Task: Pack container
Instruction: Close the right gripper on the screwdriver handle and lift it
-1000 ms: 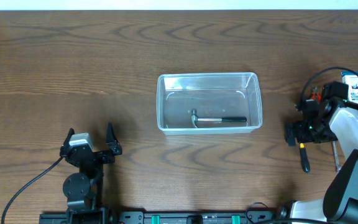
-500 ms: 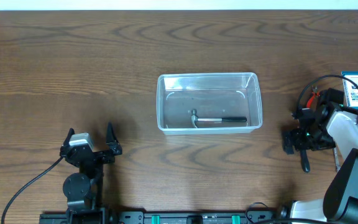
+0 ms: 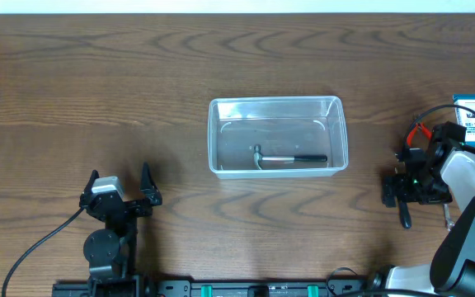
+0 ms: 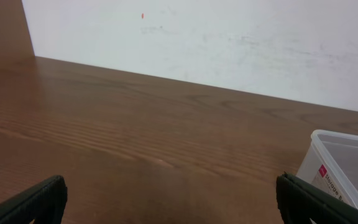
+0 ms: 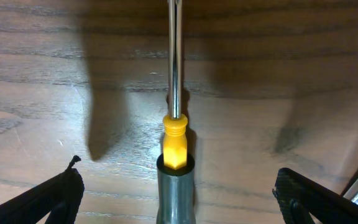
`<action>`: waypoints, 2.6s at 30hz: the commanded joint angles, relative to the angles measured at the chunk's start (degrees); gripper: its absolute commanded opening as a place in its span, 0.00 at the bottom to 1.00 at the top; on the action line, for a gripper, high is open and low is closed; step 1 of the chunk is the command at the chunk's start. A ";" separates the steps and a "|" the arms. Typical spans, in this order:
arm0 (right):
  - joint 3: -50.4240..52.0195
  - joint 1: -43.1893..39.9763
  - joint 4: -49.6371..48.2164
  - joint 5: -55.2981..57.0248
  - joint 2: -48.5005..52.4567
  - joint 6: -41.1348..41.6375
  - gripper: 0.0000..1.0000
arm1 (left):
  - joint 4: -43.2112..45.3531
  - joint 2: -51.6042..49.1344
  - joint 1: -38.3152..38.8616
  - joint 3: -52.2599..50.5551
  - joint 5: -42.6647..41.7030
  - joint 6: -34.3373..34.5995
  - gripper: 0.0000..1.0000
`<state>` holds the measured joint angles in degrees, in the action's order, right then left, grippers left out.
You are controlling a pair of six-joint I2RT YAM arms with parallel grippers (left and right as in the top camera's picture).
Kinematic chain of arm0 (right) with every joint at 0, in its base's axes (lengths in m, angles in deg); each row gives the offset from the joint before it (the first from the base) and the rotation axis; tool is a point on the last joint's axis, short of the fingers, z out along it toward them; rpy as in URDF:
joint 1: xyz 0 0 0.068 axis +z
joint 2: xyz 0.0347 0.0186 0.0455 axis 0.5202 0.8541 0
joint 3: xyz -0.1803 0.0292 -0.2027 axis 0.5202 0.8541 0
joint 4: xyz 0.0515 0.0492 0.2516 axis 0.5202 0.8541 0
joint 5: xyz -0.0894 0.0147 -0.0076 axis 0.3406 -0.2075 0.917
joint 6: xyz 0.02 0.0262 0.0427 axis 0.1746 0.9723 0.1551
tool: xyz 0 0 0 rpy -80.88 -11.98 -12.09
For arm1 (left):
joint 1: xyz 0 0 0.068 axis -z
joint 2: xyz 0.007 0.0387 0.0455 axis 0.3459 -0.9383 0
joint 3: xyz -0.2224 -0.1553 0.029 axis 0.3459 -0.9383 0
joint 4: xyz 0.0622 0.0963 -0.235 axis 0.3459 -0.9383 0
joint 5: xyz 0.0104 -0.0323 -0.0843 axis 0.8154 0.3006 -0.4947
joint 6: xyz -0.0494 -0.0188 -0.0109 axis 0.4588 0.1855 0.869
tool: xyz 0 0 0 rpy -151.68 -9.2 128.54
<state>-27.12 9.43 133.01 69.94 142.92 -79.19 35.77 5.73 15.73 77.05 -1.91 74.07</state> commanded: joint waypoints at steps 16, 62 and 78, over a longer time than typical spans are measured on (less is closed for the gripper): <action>2.67 -0.74 -2.08 0.37 0.24 -1.14 0.99 | -2.58 0.35 -0.35 -0.68 0.92 -0.31 0.98; 3.21 -0.94 -2.82 0.33 0.24 -1.09 0.51 | -2.56 0.35 -0.35 -0.68 0.92 -0.31 0.98; 3.21 -0.94 -3.19 0.33 0.24 0.42 0.25 | -2.56 0.35 -0.35 -0.68 0.92 -0.31 0.98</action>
<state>-24.39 9.06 129.86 70.16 142.92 -79.47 35.77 5.73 15.73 77.05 -1.93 74.07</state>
